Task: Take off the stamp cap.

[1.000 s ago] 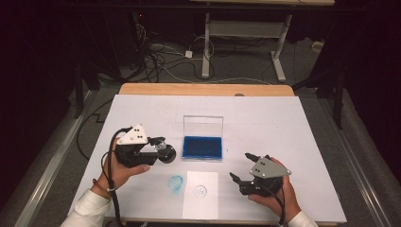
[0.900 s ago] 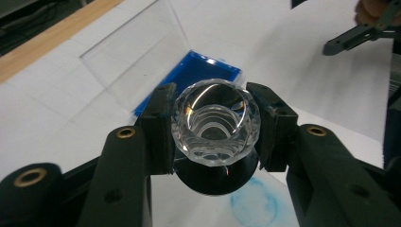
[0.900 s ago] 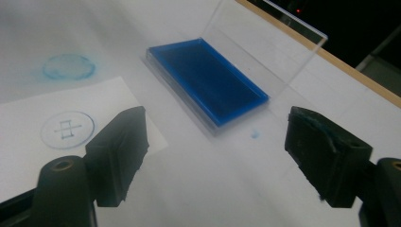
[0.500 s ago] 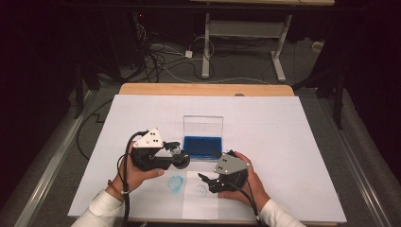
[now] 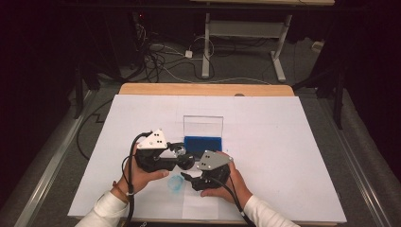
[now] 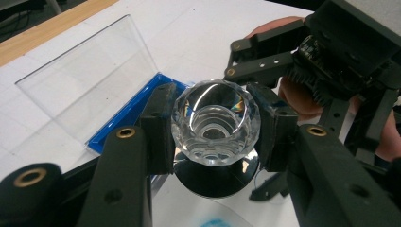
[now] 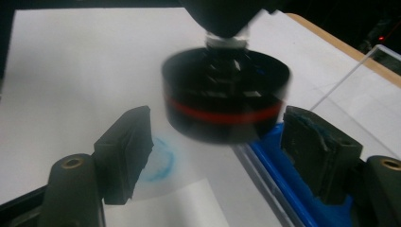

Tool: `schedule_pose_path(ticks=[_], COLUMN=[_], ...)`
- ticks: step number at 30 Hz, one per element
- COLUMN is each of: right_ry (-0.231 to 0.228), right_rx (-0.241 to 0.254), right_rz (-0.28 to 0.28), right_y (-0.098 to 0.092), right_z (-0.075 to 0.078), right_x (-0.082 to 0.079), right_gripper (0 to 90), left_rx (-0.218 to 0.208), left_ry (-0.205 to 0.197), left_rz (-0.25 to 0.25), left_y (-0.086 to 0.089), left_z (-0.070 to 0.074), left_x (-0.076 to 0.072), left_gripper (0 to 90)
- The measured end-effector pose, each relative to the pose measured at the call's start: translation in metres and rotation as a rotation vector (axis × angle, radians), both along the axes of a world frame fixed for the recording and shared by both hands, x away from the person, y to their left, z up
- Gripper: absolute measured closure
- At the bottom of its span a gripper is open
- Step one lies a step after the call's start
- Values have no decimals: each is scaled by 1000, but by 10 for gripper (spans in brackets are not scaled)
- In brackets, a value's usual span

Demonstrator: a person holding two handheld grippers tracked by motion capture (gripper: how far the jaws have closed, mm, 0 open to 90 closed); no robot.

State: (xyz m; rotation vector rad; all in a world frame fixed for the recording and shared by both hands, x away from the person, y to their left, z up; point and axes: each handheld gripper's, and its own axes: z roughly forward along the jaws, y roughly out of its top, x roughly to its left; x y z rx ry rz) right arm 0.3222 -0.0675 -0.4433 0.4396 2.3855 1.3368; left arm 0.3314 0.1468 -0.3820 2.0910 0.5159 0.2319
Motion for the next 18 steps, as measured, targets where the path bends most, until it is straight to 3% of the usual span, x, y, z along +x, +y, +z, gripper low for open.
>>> schedule_pose_path(ticks=[9, 18], right_ry=[45, -9], right_rx=[73, 37], right_rz=[-46, -60], right_y=[2, 2], right_z=[-5, -4], right_x=[3, 0], right_gripper=[316, 378], left_rx=[-15, -25], left_ry=[3, 4], left_rz=[-5, -2], left_y=[-5, -5], left_z=[-3, -4], left_x=[-2, -2], left_gripper=[547, 547])
